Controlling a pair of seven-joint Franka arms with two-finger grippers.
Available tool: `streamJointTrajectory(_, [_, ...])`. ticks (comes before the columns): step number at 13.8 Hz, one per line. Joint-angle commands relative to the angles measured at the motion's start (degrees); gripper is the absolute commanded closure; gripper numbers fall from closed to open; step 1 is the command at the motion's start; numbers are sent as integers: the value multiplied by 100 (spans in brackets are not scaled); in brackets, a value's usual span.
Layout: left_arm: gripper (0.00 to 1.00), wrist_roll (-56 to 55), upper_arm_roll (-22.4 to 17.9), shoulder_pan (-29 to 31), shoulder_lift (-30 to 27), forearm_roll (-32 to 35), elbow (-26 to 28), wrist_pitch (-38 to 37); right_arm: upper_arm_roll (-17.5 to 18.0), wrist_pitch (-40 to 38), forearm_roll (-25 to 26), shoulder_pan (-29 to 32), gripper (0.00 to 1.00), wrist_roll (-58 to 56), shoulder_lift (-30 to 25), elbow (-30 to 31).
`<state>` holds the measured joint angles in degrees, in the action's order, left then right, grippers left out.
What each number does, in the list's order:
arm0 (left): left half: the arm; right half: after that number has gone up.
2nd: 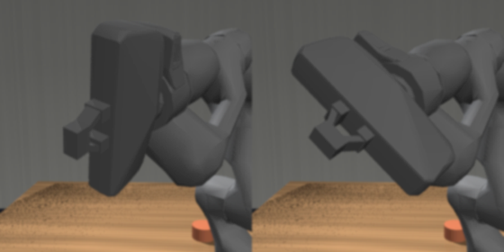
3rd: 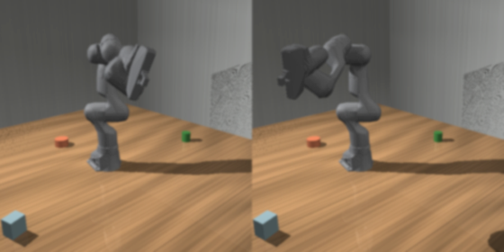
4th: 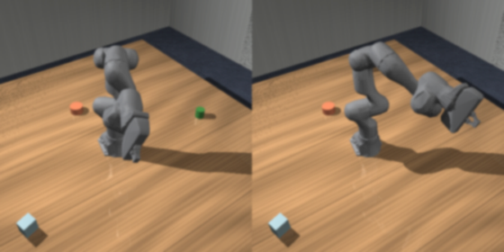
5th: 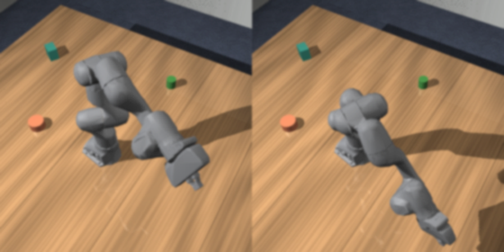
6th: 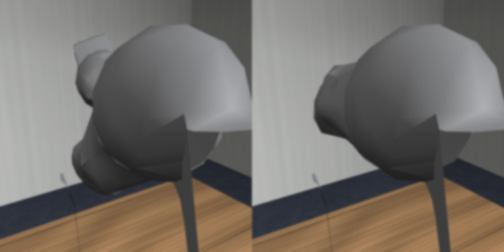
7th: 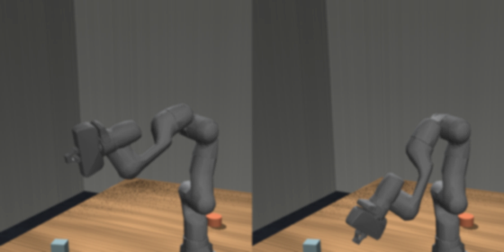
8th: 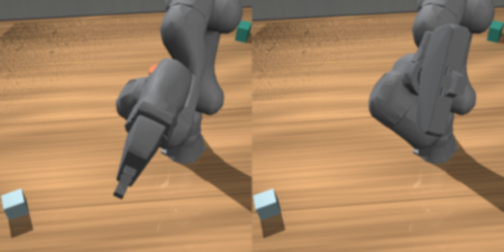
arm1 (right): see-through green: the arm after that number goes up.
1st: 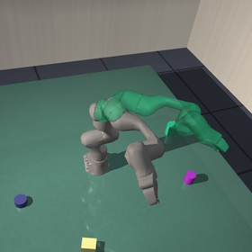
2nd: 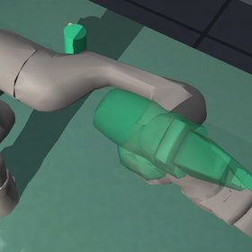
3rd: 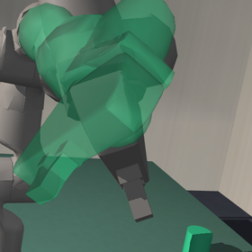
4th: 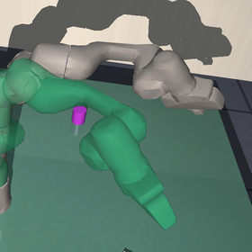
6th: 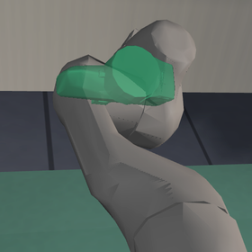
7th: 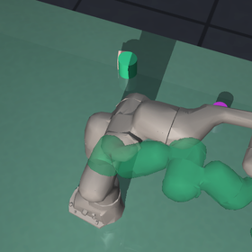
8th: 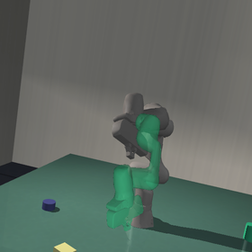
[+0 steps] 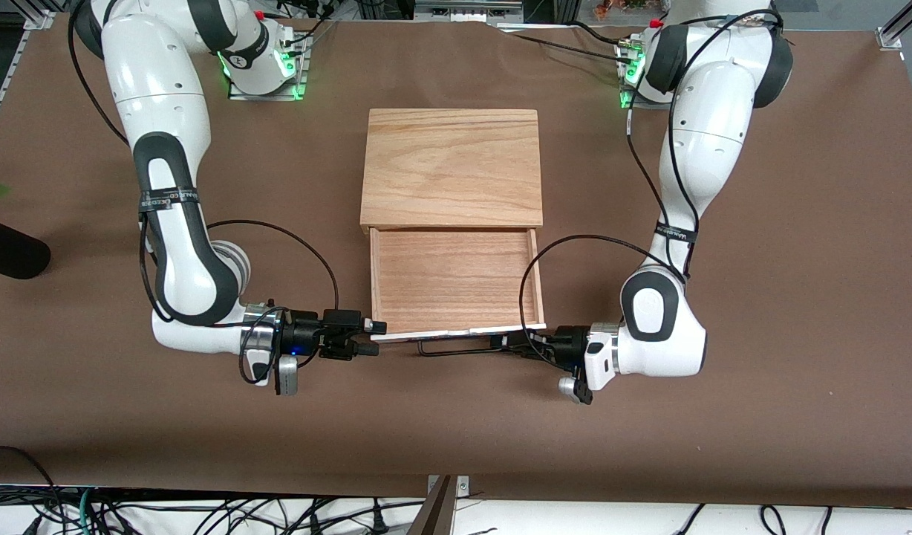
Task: Pull top drawer with both arms simultaneously
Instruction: 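Keep pulling the drawer further open with both grippers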
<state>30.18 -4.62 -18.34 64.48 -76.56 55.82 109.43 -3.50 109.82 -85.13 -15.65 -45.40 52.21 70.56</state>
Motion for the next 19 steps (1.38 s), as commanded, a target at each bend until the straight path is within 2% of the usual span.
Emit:
streamJointTrajectory(1, [74,-64,-83,-135,83,27,-141,175,-2,-57,102,9,0,84,-97,54])
streamJointTrajectory(7, [71,-178,-74,-223,74,18,-141,175,-2,-57,102,9,0,75,-97,45])
streamJointTrajectory(10, [62,-241,-74,-258,74,18,-141,175,-2,-57,102,9,0,75,-97,54])
streamJointTrajectory(11, [55,-241,-74,-258,74,18,-141,175,-2,-57,102,9,0,75,-97,54])
streamJointTrajectory(15, [41,-241,-74,-293,74,9,-141,175,-2,-57,102,9,0,75,-97,54])
streamJointTrajectory(16, [28,-241,-74,-293,74,18,-141,175,-2,-57,102,9,0,75,-97,54])
streamJointTrajectory(19, [25,-241,-74,-293,74,9,-141,175,7,-57,102,9,0,75,-97,54])
